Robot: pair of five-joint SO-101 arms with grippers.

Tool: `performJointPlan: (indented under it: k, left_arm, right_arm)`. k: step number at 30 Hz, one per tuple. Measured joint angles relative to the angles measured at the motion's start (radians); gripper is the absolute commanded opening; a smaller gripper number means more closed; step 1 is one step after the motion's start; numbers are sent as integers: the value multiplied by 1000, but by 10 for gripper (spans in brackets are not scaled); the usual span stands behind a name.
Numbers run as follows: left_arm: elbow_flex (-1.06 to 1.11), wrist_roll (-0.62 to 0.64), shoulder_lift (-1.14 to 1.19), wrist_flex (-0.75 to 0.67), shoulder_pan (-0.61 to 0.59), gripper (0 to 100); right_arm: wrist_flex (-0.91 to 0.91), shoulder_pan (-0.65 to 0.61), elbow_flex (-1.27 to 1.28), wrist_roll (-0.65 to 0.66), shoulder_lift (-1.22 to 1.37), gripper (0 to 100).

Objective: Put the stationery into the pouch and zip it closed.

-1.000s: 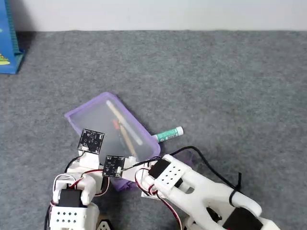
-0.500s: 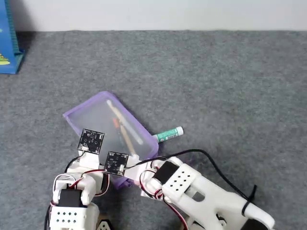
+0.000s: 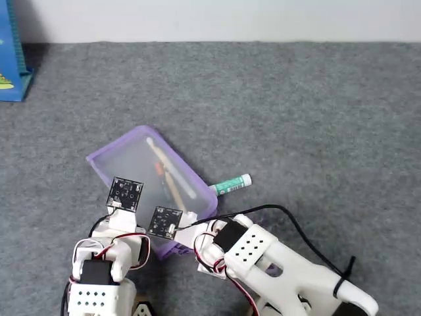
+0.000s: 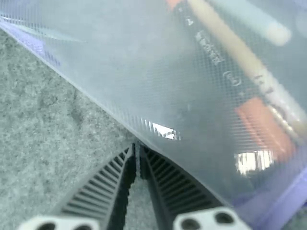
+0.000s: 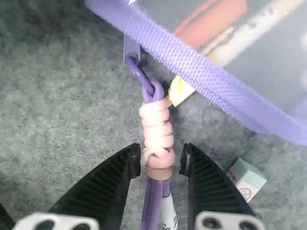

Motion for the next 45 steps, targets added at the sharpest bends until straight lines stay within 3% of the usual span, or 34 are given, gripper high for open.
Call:
performJointPlan:
  k: [27,33,45]
  left_arm:
    - [0,0,0,0,0,15]
    - [0,0,0,0,0,15]
    - [0,0,0,0,0,15]
  right_arm:
    - [-78,0,0,3,97,150]
    - [-84,0,0,3,98,50]
    - [-95,0,0,5,98,9]
